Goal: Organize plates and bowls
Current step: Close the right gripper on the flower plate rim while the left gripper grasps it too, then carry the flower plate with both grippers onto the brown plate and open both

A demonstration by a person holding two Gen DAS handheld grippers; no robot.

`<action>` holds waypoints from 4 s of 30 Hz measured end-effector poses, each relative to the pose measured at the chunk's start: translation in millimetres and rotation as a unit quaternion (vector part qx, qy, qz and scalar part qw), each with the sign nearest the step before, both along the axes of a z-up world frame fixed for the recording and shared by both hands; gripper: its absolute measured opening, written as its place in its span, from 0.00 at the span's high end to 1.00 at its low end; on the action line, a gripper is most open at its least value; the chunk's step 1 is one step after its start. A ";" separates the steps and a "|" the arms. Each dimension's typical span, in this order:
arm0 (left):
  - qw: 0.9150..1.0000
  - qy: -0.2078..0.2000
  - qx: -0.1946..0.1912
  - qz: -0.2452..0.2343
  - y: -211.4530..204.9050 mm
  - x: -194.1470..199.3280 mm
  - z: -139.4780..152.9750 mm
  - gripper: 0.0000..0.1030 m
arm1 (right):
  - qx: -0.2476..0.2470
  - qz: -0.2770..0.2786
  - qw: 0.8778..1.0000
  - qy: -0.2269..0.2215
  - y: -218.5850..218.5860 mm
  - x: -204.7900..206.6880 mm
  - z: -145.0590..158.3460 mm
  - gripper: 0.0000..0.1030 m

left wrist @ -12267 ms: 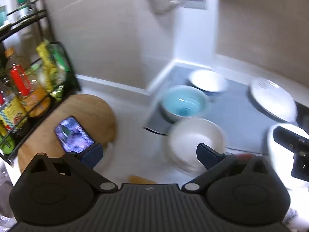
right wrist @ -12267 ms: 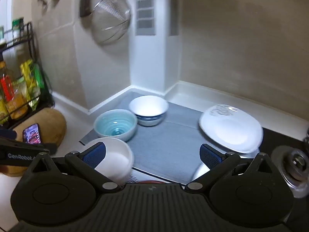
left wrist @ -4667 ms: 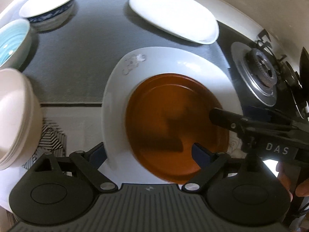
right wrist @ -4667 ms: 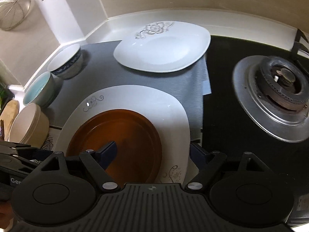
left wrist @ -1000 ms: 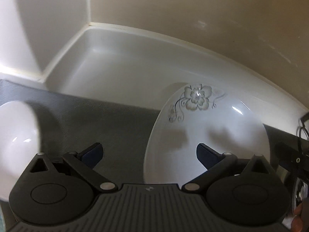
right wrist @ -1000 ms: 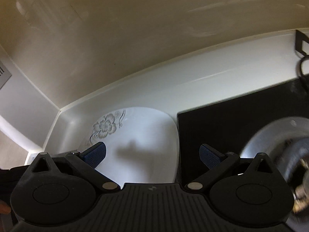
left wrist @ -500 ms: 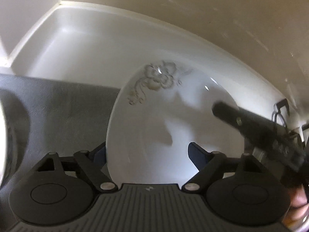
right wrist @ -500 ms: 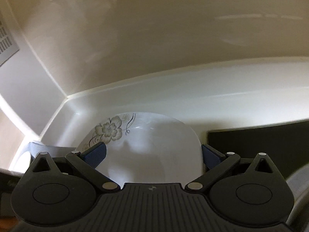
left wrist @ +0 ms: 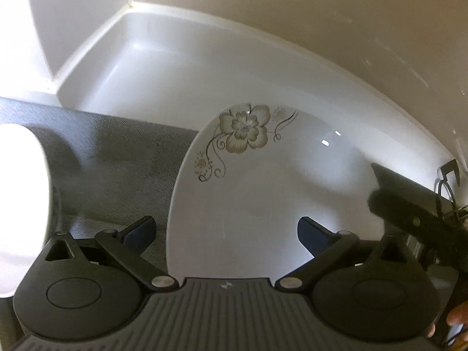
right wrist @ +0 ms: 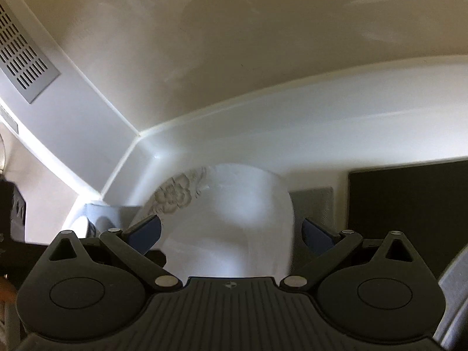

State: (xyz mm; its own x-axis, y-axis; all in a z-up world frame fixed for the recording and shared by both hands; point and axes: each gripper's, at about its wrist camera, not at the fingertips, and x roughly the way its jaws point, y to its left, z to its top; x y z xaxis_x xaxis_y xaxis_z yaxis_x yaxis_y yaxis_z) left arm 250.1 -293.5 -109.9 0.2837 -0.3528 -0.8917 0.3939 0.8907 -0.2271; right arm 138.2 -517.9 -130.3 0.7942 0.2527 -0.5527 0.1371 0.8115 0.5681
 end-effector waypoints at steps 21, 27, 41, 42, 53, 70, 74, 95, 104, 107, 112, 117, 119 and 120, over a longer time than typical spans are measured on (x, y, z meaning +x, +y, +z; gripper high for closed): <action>0.999 -0.020 0.024 -0.021 -21.2 -9.9 3.9 0.00 | 0.022 0.011 0.999 0.030 15.3 -4.8 -11.2 0.01; 0.999 -0.024 0.027 -0.023 -22.0 -11.8 3.9 0.00 | -0.004 0.014 1.000 0.020 19.3 -2.5 -12.8 0.02; 0.998 -0.038 0.039 -0.032 -28.7 -16.3 6.0 0.00 | -0.074 -0.007 0.997 0.020 21.6 -0.9 -14.3 0.47; 0.998 -0.039 0.040 -0.032 -29.5 -17.0 5.6 0.00 | -0.074 -0.007 0.997 0.019 23.0 -0.6 -14.4 0.47; 0.997 -0.054 0.047 -0.024 -19.5 -19.9 21.1 0.48 | -0.053 -0.026 0.998 0.026 7.6 -1.6 -17.3 0.75; 0.999 -0.030 0.027 -0.028 -1.6 -42.3 42.5 0.47 | -0.072 -0.023 0.997 0.023 14.0 -21.4 12.5 0.75; 0.999 -0.026 0.025 -0.027 5.0 -55.0 51.6 0.47 | -0.077 -0.025 0.996 0.021 20.1 -31.1 22.5 0.75; 0.997 0.007 0.054 -0.053 55.5 -158.5 70.3 0.45 | -0.065 -0.029 0.996 0.045 77.5 -128.0 38.4 0.73; 0.993 0.048 0.069 -0.078 66.4 -195.6 53.3 0.45 | -0.063 -0.044 0.994 0.075 95.4 -173.6 27.3 0.71; 0.992 0.043 0.077 -0.088 65.6 -203.2 52.6 0.45 | -0.062 -0.049 0.994 0.080 97.9 -180.8 21.5 0.71; 0.991 0.041 0.087 -0.095 68.9 -207.3 47.8 0.45 | -0.055 -0.053 0.994 0.082 100.1 -189.0 15.5 0.70; 0.989 0.042 0.102 -0.102 60.6 -207.8 42.1 0.45 | -0.066 -0.051 0.994 0.073 101.9 -190.5 11.7 0.70; 0.988 0.047 0.105 -0.100 60.3 -208.8 38.7 0.45 | -0.068 -0.048 0.994 0.072 103.0 -190.5 10.4 0.70; 0.988 0.051 0.108 -0.099 60.5 -208.3 36.3 0.45 | -0.069 -0.046 0.994 0.072 103.8 -190.2 9.5 0.70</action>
